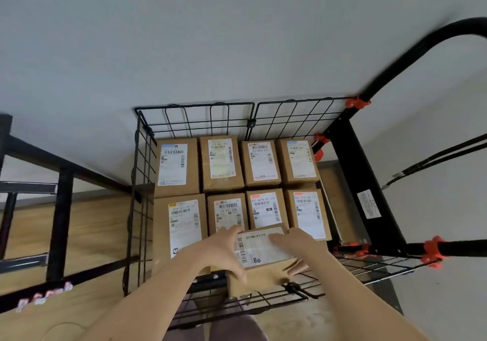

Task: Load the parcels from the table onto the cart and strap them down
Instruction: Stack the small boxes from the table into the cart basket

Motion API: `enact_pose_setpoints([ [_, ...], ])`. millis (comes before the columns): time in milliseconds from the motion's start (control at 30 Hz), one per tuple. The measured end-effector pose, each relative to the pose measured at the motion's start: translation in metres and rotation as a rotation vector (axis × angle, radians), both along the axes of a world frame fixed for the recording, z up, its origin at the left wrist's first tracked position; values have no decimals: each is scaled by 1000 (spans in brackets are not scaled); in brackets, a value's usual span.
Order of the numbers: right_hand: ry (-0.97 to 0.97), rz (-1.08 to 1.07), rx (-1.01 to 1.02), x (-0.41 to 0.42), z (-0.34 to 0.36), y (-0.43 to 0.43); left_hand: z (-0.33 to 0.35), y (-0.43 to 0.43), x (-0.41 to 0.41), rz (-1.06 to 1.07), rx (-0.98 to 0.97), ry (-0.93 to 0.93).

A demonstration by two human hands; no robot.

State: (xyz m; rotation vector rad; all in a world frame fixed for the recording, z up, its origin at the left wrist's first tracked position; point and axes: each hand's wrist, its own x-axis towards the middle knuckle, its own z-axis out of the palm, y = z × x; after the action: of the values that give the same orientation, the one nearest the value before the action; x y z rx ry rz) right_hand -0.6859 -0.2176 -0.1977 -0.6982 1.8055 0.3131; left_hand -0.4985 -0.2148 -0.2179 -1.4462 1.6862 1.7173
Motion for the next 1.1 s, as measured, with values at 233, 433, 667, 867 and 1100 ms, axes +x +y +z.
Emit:
enact_pose_setpoints([
  [233,-32,0,40,7,-36,5,-14,9,-2,-79,-173,-140],
  [433,-37,-75,41,4,-55,9,-31,24,-10,-137,-346,-209],
  [667,-21,-28,38,11,-89,19,-47,33,-7,-280,-464,-294],
  [867,-47,106,67,16,-97,21,-58,19,0,-387,-559,-358],
  [1100,-46,255,105,13,-86,16,-60,15,1,-387,-591,-400],
])
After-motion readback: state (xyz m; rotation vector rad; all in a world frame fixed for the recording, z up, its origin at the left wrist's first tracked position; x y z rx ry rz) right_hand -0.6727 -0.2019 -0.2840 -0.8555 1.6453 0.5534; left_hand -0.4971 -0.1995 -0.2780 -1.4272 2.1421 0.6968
